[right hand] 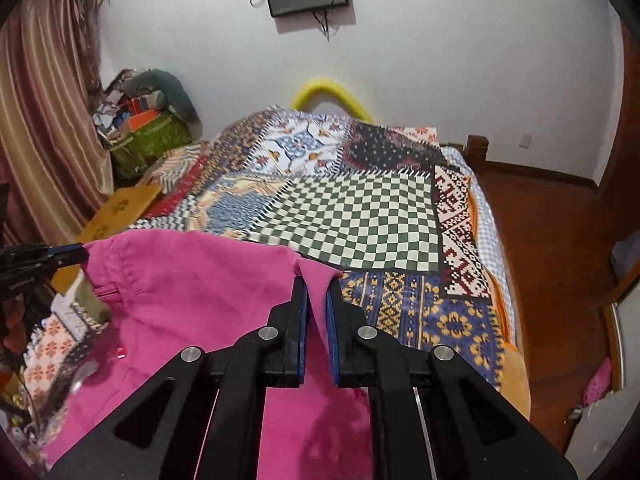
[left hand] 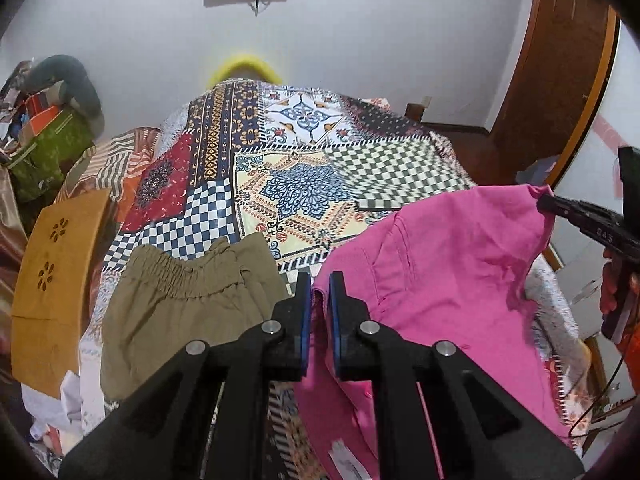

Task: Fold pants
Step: 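Lift the pink pants with both grippers and fold them over onto themselves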

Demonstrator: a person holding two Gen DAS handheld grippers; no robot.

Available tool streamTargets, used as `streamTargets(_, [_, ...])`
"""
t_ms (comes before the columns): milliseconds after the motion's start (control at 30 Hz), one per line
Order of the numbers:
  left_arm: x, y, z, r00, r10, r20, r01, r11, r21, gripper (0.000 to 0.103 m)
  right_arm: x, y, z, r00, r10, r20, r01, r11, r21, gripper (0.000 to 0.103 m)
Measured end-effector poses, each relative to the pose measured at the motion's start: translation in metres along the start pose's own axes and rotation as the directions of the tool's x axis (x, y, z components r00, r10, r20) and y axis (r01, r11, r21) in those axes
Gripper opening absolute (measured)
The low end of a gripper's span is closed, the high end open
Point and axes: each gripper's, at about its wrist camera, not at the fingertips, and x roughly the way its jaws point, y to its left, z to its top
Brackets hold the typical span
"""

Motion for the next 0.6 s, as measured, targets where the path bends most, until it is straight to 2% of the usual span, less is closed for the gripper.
streamTargets(300, [-0.058,-0.015,-0.027,0.999,-0.009,0.033,0.008,1.000,0.020,0.008,-0.059,0.009,-0.026,0.998,0.049,0.046,-0.052,0.996,0.076,0.008])
streamTargets(600, [-0.095,-0.024,-0.077,0.998,-0.053,0.027,0.053,0.998,-0.016,0.008,-0.106,0.027,-0.070,0.996,0.071,0.046,-0.076,0.992,0.100,0.008])
